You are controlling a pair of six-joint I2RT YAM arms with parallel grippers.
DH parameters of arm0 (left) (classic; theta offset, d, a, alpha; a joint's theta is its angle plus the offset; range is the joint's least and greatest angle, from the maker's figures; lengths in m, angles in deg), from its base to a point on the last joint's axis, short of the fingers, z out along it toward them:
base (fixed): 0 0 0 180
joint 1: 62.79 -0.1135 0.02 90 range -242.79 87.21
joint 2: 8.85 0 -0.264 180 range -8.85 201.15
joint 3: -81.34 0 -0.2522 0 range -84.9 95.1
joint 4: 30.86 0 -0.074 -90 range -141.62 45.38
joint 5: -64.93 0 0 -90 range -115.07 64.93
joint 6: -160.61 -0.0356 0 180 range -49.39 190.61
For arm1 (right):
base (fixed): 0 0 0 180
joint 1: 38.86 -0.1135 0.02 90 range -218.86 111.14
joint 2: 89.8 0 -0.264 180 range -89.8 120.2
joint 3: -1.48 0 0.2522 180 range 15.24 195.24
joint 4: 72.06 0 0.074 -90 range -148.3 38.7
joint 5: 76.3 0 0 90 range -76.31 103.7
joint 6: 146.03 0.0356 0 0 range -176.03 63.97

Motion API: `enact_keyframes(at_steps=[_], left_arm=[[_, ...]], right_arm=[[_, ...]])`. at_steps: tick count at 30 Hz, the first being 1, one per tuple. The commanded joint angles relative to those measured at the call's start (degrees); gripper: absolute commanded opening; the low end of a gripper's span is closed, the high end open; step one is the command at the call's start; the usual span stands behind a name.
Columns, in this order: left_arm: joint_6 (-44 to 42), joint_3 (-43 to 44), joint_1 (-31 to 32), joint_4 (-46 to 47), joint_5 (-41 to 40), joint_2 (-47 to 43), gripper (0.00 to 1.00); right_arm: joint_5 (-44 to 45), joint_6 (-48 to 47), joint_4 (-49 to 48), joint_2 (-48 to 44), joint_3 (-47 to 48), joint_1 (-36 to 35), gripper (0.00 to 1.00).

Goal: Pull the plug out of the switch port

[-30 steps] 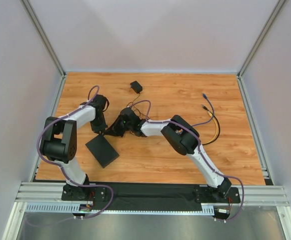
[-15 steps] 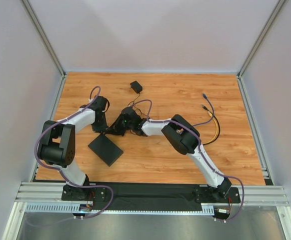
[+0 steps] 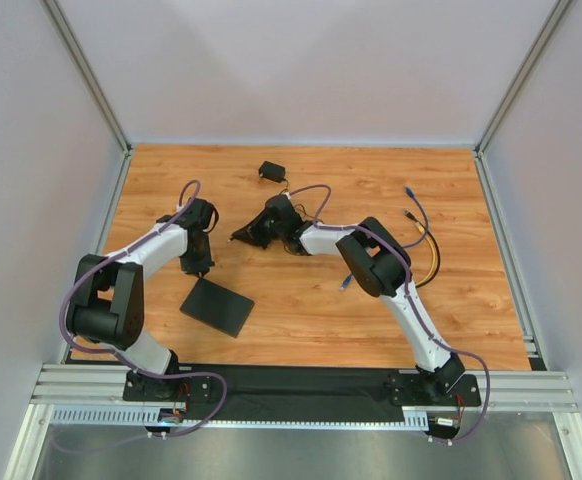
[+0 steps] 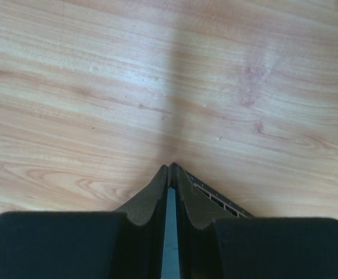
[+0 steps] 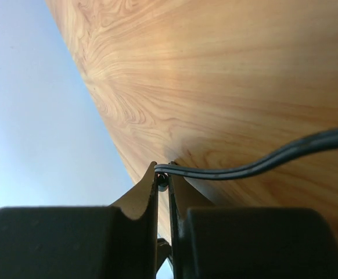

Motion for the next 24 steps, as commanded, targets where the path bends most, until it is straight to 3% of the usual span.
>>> enact_keyframes(at_steps=[1, 7, 11, 20, 24], left_arm=[[0.1, 2.2, 0.3, -3.2, -1.2, -3.4, 0.20], [2.6, 7.8, 0.3, -7.4, -3.0, -6.0, 0.29], [5.4, 8.9, 0.2, -7.6, 0.6, -13.1, 0.38], [11.0, -1.9, 0.2, -10.0, 9.4, -31.5, 0.38], [16.6, -7.7, 0.2, -11.7, 11.7, -40.5, 0.38]], right_arm=[[2.0, -2.6, 2.2, -0.4, -0.4, -1.0, 0.00], [0.6, -12.0, 4.4, -5.1, 0.1, -0.9, 0.00], [-1.0, -20.1, 10.6, -7.2, 3.3, -0.3, 0.00], [0.6, -41.2, 30.7, -9.5, 10.3, 5.9, 0.02], [1.7, -47.0, 34.6, -8.0, 13.2, 9.7, 0.06]])
